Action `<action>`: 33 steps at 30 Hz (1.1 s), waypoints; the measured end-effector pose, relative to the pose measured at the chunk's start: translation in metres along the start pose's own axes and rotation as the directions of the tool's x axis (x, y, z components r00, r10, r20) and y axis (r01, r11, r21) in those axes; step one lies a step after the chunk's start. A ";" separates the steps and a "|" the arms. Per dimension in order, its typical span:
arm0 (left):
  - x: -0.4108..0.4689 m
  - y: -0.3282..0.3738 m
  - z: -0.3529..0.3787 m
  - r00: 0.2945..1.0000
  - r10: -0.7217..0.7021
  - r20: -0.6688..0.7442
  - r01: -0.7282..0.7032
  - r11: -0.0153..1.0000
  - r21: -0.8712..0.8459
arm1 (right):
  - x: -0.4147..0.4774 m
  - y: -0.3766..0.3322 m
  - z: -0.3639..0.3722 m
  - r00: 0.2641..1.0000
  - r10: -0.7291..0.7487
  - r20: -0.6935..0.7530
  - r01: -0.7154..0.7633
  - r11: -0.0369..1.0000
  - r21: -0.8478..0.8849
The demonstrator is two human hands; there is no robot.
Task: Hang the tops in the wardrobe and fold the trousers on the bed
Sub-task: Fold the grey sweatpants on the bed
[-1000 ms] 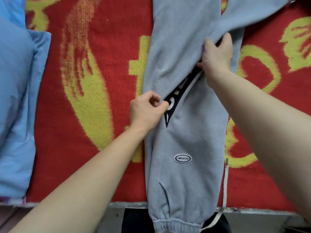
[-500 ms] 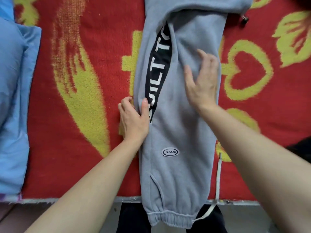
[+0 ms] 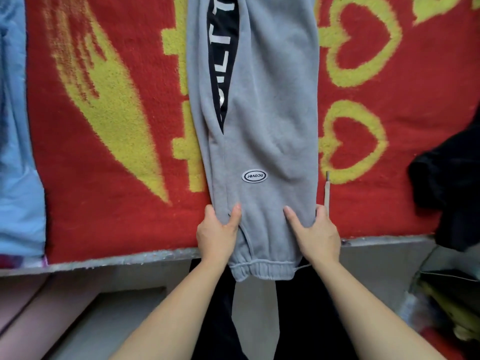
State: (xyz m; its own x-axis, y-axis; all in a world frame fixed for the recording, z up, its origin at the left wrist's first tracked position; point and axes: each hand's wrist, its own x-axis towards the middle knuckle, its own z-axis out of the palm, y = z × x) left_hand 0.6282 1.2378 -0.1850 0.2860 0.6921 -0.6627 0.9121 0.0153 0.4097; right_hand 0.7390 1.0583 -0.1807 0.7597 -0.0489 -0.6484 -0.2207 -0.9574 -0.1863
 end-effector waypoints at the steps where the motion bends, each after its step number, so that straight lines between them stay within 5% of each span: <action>1: -0.003 -0.007 -0.001 0.999 -0.005 0.037 0.005 1.000 -0.002 | -0.008 0.013 0.002 0.999 0.028 0.035 -0.028 1.000 0.011; 8: -0.035 -0.052 0.006 0.969 0.008 0.249 0.040 0.981 -0.190 | -0.035 0.048 0.017 0.982 0.080 0.174 -0.126 0.952 0.277; 17: -0.088 -0.071 0.026 0.995 -0.035 0.096 0.065 0.941 -0.332 | -0.047 0.075 0.005 0.964 -0.108 0.243 0.019 0.940 0.342; 23: -0.143 -0.073 0.018 0.957 -0.159 0.241 0.258 0.847 -0.466 | -0.072 0.101 -0.033 0.903 -0.087 0.421 -0.112 0.897 0.427; 33: -0.098 0.052 -0.060 0.926 -0.104 0.362 0.291 0.809 -0.511 | -0.037 0.000 -0.116 0.894 -0.157 0.419 -0.085 0.860 0.503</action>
State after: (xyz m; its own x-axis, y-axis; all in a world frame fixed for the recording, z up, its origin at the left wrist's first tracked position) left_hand 0.6300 1.2139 -0.0612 0.2765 0.3780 -0.8836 0.6712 0.5820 0.4590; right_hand 0.7820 1.0271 -0.0709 0.4573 0.2256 -0.8602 -0.5624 -0.6759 -0.4763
